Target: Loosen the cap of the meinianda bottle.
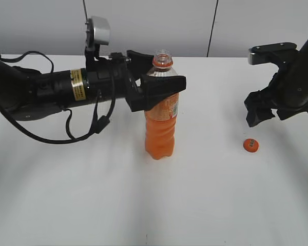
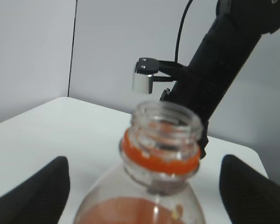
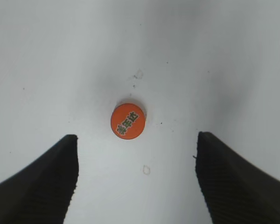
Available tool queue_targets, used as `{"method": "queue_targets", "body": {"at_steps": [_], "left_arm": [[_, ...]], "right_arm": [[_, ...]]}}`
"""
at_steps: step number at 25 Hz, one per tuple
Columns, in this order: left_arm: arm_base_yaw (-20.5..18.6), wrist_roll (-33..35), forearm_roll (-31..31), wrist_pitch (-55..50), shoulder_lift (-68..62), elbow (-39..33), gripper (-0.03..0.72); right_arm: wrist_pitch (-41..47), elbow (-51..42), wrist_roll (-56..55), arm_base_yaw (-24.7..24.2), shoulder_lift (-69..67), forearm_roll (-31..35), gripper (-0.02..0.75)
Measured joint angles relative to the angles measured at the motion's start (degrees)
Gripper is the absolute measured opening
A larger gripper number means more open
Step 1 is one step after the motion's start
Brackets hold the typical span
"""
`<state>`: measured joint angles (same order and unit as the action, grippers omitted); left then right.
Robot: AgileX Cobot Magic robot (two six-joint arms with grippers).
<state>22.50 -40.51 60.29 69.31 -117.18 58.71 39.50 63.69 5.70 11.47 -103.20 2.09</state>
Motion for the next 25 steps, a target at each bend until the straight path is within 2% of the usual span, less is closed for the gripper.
{"method": "queue_targets", "body": {"at_steps": [9,15,17,21,25], "left_arm": [[0.0,-3.3,-3.0,0.0,6.0,0.0,0.592],[0.0,-6.0,-9.1,-1.4,11.8,0.0,0.592],[0.0,-6.1,-12.2,-6.4,14.5,0.0,0.592],[-0.1,-6.4,-17.7,-24.4,20.4,0.0,0.592],[-1.3,-6.4,-19.1,-40.3,25.1,0.0,0.592]], "right_arm": [[0.2,0.0,0.2,0.0,0.0,0.0,0.575],[0.3,0.0,0.2,0.0,1.6,0.0,0.575],[0.4,0.0,0.3,0.0,3.2,0.0,0.574],[1.4,0.0,0.3,0.0,7.0,0.0,0.574],[2.9,0.0,0.3,0.0,10.9,0.0,0.574]]}}
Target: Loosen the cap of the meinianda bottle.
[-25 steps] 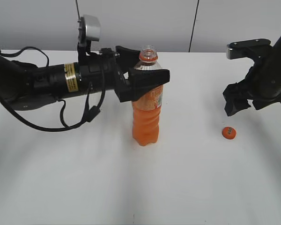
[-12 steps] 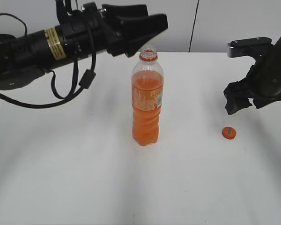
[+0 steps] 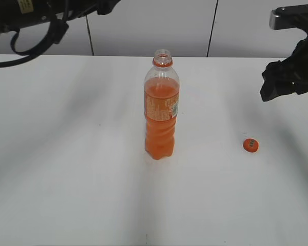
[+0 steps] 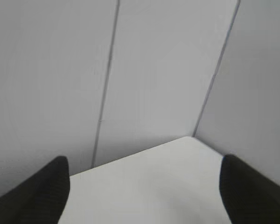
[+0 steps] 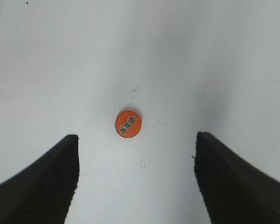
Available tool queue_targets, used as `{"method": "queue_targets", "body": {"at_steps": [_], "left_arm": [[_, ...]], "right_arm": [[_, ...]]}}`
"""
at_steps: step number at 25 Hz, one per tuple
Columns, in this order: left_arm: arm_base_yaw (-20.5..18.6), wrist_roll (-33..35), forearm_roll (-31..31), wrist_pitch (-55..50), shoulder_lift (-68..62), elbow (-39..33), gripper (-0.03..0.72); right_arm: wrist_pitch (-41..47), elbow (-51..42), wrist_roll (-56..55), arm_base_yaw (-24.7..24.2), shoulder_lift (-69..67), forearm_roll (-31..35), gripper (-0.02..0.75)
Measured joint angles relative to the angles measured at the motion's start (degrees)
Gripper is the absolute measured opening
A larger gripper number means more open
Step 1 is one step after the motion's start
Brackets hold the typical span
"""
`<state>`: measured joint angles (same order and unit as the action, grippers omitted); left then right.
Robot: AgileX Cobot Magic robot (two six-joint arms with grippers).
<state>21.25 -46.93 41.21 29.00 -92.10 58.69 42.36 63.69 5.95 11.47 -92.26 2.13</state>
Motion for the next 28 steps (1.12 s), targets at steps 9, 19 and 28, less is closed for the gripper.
{"method": "queue_targets", "body": {"at_steps": [9,19,28], "left_arm": [[-2.1,0.0,-2.5,-36.7,4.0,0.0,0.592],[-13.7,28.8,-32.5,-56.5,4.0,0.0,0.592],[-21.7,34.3,-36.3,-63.3,4.0,0.0,0.592]], "right_arm": [[6.4,0.0,0.0,0.0,4.0,0.0,0.574],[8.9,-0.2,0.0,-0.7,4.0,0.0,0.574],[9.1,-0.2,-0.4,-8.9,4.0,-0.7,0.574]]}}
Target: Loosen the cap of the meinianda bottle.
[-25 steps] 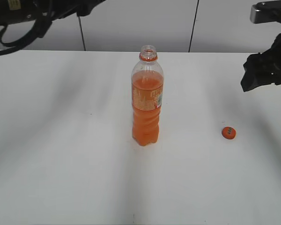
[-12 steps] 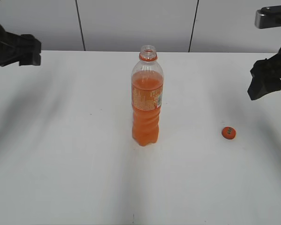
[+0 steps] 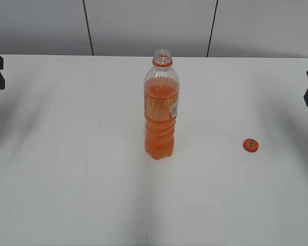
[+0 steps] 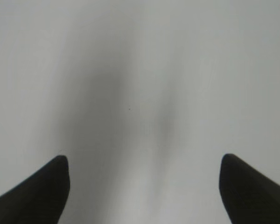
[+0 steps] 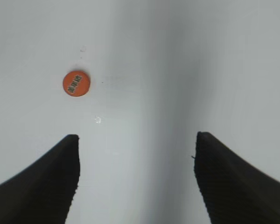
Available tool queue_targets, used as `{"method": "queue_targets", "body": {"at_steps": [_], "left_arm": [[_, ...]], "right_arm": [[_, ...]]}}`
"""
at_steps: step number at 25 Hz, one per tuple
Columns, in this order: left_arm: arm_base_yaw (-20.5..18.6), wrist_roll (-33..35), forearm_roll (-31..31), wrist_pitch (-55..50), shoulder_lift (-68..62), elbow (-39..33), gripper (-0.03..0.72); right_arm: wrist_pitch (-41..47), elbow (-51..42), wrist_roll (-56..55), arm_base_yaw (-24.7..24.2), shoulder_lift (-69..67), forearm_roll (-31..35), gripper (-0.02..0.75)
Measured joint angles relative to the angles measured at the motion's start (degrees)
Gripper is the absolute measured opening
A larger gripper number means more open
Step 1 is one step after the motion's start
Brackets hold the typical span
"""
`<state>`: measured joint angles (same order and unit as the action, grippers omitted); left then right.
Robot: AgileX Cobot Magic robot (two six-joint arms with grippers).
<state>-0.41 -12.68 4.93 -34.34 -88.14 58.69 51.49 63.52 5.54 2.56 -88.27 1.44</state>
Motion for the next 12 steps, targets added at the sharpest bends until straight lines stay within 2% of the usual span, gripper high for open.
{"method": "queue_targets", "body": {"at_steps": [12], "left_arm": [[0.0,0.3,-0.2,-4.0,2.2,0.0,0.592]], "right_arm": [[1.8,0.0,-0.1,-0.5,3.4,-1.4,0.574]]}}
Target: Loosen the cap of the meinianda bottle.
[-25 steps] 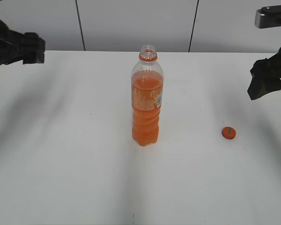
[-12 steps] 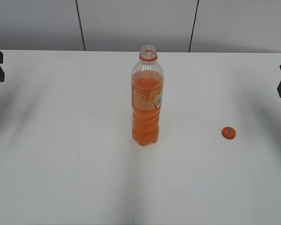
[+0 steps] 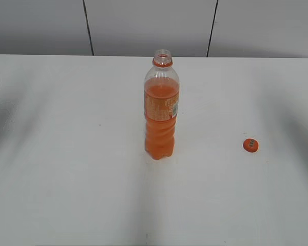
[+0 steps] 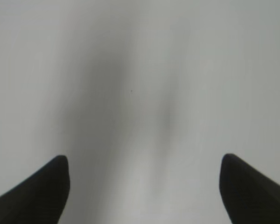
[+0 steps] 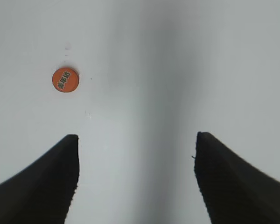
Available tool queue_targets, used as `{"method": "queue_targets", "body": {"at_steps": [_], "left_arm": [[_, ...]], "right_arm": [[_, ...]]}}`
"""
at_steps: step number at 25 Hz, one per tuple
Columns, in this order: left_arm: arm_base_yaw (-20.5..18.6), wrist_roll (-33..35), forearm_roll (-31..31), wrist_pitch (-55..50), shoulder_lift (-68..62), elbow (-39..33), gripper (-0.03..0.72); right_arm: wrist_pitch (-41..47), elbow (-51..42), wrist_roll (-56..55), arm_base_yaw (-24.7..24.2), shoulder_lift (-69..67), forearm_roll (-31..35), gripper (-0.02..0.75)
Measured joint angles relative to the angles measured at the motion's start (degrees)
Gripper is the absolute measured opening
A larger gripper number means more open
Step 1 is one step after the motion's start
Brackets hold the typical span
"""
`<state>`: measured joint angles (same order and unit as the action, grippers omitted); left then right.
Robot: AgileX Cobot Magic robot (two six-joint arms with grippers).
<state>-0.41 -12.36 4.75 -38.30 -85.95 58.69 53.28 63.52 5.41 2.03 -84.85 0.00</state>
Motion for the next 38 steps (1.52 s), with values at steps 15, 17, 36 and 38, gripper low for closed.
{"method": "queue_targets", "body": {"at_steps": [15,17,36,38], "left_arm": [[0.0,1.3,0.9,-9.5,19.2,0.0,0.541],[0.0,2.0,0.9,-10.9,22.3,0.0,0.54],[0.0,4.3,1.0,-15.0,50.4,-4.2,0.538],[0.0,4.3,0.8,-15.5,53.4,-6.6,0.538]], "right_arm": [[5.6,0.0,1.3,0.0,15.0,0.0,0.574],[6.0,0.0,1.9,0.0,17.6,0.0,0.574],[10.5,-3.2,3.6,0.0,44.5,0.3,0.574],[10.5,-5.3,3.6,0.0,47.8,0.0,0.574]]}}
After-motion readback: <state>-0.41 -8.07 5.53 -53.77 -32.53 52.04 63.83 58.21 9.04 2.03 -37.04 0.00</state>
